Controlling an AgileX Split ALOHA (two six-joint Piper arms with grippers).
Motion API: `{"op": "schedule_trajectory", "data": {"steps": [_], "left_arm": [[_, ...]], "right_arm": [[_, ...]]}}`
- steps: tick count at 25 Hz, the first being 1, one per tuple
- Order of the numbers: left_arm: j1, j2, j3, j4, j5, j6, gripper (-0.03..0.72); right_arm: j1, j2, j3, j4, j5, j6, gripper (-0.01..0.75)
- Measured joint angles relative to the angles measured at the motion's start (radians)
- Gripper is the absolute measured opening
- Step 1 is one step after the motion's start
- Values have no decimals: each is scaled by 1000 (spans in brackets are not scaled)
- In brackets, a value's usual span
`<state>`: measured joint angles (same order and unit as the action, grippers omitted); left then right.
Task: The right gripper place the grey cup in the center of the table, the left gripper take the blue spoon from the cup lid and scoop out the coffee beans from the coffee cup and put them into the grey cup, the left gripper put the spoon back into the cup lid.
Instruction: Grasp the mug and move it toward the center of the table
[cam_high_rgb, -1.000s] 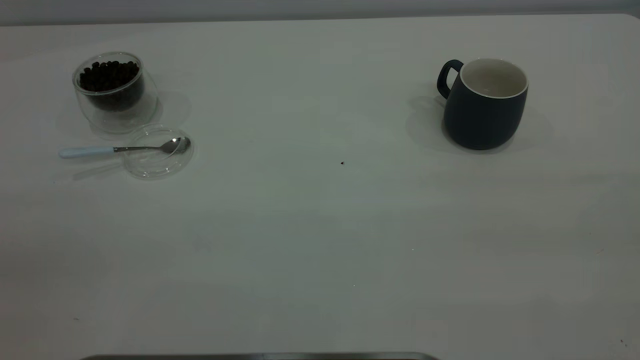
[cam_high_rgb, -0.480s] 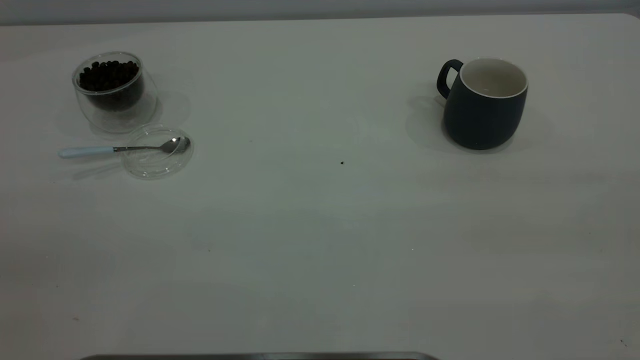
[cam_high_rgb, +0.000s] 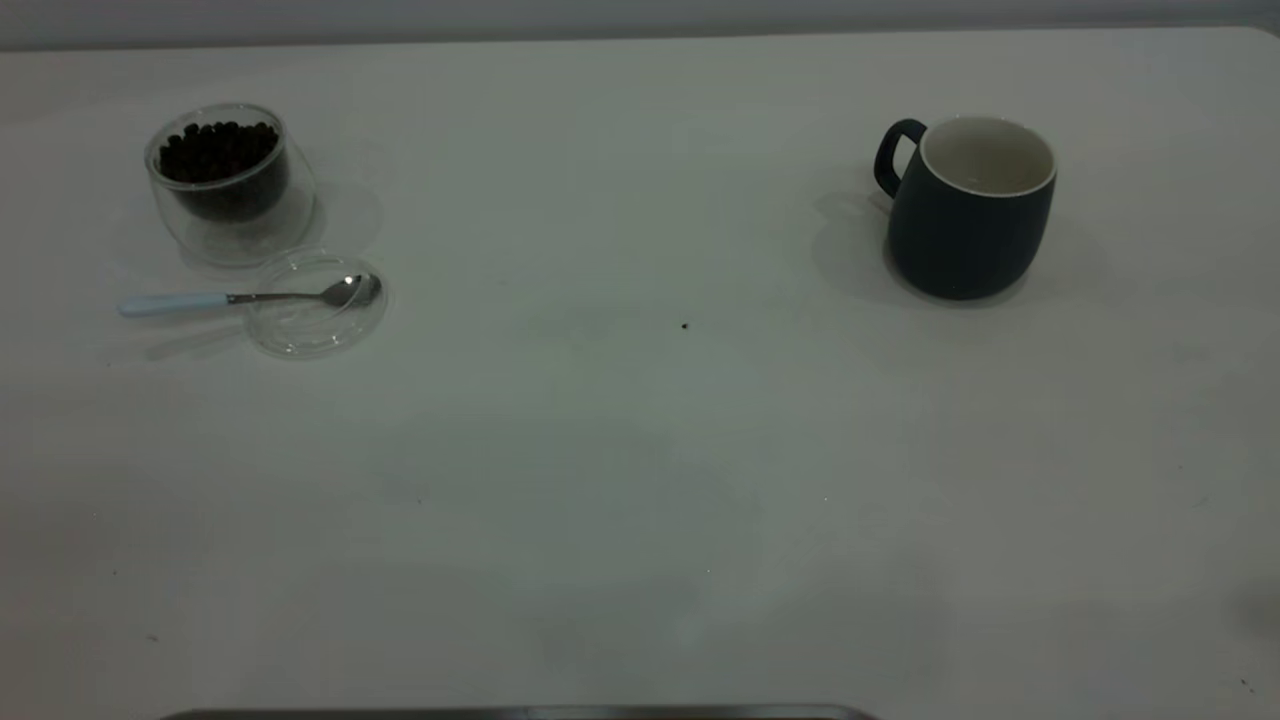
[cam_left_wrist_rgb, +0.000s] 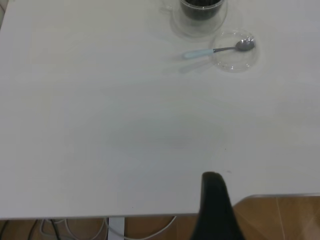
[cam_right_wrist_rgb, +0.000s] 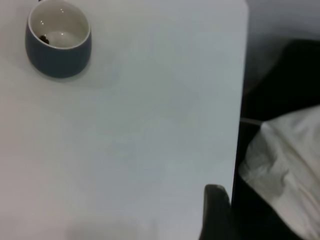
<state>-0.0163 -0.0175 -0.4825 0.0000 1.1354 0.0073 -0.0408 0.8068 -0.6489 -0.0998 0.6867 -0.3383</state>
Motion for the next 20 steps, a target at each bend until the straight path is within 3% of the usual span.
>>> {"op": "schedule_trajectory", "data": {"steps": [6,14,20], "left_arm": [[0,0,0,0,0,2,590],[0,0,0,0,0,2,590],[0,0,0,0,0,2,590]], "right_arm": [[1,431,-110,8,-120,-184,459],[1,918,-313,171,-147,-606,459],[1,1115,-446,223,-186,-830,459]]}}
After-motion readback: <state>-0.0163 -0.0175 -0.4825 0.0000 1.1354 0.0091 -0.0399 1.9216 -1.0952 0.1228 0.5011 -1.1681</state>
